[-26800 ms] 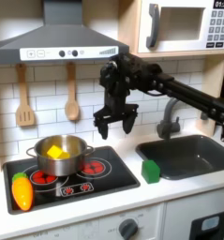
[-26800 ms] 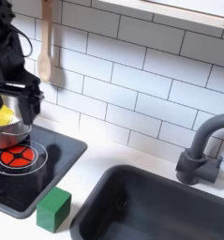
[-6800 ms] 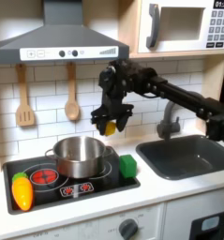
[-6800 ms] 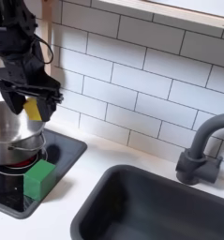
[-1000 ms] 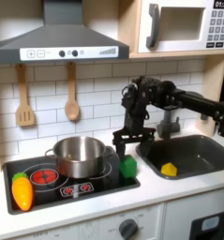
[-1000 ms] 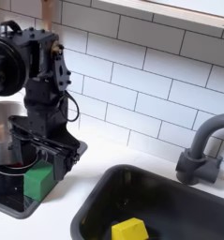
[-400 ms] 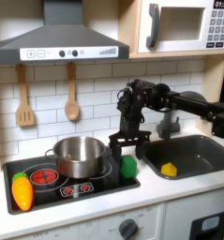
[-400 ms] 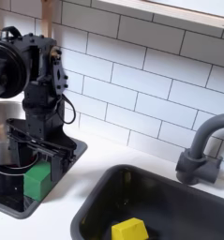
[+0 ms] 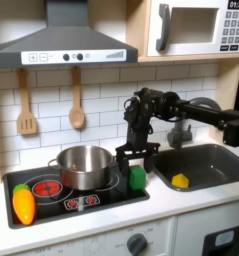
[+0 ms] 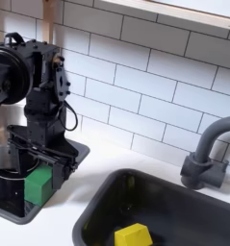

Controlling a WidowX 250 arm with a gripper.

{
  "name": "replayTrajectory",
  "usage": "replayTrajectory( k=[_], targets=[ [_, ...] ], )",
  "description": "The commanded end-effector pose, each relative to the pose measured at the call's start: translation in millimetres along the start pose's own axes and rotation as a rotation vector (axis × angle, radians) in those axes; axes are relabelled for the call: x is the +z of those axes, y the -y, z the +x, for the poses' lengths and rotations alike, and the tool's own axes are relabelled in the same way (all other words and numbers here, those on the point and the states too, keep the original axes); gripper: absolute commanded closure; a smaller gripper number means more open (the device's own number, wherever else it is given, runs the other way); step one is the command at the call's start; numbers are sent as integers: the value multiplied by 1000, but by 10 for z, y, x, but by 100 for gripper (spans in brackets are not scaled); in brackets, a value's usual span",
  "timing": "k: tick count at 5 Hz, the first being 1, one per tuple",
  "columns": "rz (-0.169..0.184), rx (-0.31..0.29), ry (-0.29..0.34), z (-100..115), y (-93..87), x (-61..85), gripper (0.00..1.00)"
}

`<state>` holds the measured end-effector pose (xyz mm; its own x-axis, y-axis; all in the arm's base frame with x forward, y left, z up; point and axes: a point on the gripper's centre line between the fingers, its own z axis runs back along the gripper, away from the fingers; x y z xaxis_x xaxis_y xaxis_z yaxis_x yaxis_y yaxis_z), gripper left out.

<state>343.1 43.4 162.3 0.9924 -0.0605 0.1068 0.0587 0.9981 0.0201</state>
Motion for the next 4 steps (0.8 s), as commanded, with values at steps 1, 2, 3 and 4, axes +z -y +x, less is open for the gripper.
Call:
replayTrajectory(
  k=[1, 2, 3, 4],
  targets=[
    [3, -3, -27, -15, 21, -145, 0],
    [15, 2, -41, -11, -6, -210, 0],
    [12, -6, -42, -3, 25, -230, 0],
    [9, -19, -44, 13, 81, -233, 0]
  ],
)
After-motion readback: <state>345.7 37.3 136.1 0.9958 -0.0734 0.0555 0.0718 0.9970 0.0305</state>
